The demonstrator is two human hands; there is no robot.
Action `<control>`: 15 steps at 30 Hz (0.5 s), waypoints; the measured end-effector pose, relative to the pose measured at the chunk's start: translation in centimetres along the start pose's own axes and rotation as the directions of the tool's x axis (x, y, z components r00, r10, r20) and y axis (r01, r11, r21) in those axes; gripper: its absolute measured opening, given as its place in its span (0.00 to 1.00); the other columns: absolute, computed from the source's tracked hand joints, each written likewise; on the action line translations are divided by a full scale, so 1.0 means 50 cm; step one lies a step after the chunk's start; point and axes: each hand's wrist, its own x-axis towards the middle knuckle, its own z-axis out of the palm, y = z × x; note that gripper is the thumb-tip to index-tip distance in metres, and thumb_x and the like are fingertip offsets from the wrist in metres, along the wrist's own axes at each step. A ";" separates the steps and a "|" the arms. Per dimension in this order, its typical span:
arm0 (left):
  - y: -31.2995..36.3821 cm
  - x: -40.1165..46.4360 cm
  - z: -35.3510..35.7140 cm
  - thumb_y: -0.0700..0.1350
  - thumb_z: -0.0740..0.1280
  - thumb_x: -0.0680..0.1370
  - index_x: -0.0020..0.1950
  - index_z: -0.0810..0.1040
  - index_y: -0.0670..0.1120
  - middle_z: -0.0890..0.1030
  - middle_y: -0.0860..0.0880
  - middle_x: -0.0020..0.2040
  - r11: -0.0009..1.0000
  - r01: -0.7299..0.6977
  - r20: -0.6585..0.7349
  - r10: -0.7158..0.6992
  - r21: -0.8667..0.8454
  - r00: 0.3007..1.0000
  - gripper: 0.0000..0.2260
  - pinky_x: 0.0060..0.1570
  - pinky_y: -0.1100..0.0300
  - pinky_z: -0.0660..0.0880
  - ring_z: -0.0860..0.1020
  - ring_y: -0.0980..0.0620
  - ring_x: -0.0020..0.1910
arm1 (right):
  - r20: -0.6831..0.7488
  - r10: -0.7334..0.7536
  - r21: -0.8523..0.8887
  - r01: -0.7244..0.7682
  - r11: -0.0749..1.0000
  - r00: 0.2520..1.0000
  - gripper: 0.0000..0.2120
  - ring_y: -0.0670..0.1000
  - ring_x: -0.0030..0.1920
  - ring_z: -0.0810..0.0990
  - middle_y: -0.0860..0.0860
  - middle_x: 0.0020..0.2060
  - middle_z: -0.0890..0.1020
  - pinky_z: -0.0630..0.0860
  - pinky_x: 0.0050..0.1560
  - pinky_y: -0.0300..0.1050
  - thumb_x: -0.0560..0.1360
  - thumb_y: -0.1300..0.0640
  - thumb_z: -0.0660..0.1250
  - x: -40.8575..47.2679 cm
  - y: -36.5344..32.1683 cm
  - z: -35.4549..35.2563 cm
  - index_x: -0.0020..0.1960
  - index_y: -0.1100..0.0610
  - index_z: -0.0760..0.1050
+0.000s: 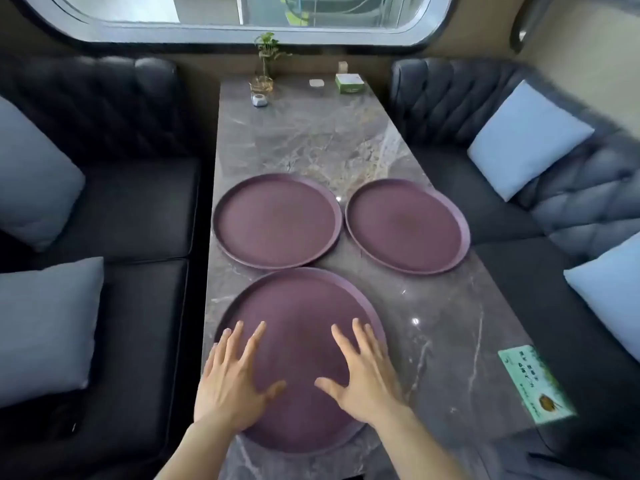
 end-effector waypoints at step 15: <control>0.028 0.021 0.099 0.77 0.64 0.56 0.79 0.44 0.65 0.45 0.45 0.82 0.997 0.014 0.142 -0.024 0.074 0.990 0.57 0.76 0.45 0.53 0.43 0.40 0.80 | -0.049 0.051 -0.058 -0.053 0.997 0.998 0.43 0.52 0.81 0.44 0.47 0.82 0.47 0.56 0.77 0.50 0.70 0.27 0.59 0.014 0.090 0.068 0.79 0.38 0.49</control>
